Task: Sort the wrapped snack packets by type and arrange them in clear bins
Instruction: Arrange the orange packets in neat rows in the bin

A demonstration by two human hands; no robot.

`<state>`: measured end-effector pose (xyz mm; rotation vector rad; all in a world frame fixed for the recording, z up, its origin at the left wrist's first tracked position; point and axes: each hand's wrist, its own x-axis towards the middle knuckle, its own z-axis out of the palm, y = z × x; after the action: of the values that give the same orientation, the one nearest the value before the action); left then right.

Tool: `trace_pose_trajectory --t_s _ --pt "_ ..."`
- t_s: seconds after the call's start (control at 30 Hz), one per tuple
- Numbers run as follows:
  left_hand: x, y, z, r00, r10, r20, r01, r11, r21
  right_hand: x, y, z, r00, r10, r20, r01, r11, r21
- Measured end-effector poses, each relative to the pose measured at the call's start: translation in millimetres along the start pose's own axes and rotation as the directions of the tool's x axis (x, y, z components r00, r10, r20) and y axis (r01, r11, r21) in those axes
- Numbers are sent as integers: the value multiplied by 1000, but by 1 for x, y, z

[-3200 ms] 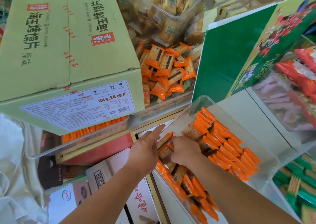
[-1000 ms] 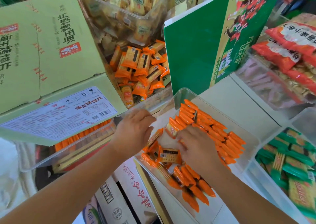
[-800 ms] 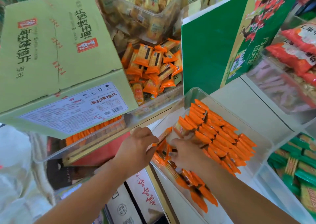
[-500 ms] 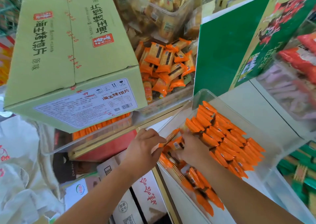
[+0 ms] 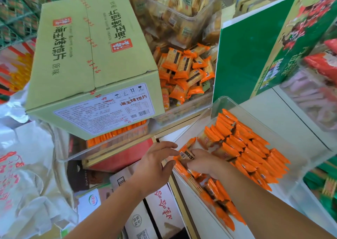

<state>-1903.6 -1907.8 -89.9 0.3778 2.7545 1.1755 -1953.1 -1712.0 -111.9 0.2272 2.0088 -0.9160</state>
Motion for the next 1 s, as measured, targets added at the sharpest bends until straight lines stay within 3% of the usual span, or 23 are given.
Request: trace_pose_trajectory --t_s 0.17,0.3,0.43,0.53,0.6,0.7,0.8,0.93,1.0 --pt "1 3 -4 1000 -2 29 0 998 61 -10 -2 -7 999 -38 -25 38 999 26" --pt "8 17 -8 999 41 13 -43 986 161 -26 6 -17 984 -67 -166 88 988 124" --pt "30 39 -6 979 -98 179 53 969 241 -50 18 -20 950 -185 -250 265 904 337" --pt "46 58 2 940 -127 318 176 976 -131 -70 19 -17 936 -202 -288 331 783 527" --pt "54 61 9 943 -126 307 205 949 -240 -78 22 -17 927 -203 -315 352 761 546" --pt "59 61 14 949 -106 296 174 961 -215 -88 34 -24 906 -261 -334 399 792 463" --pt "60 64 18 956 -58 288 111 979 -172 -87 49 -43 869 -290 -400 415 868 273" --pt "54 47 6 1000 12 0 -12 987 159 -68 63 -46 770 -378 -514 387 917 -95" --pt "44 34 1 1000 -18 11 15 966 260 -61 64 -36 734 -412 -541 335 911 -239"
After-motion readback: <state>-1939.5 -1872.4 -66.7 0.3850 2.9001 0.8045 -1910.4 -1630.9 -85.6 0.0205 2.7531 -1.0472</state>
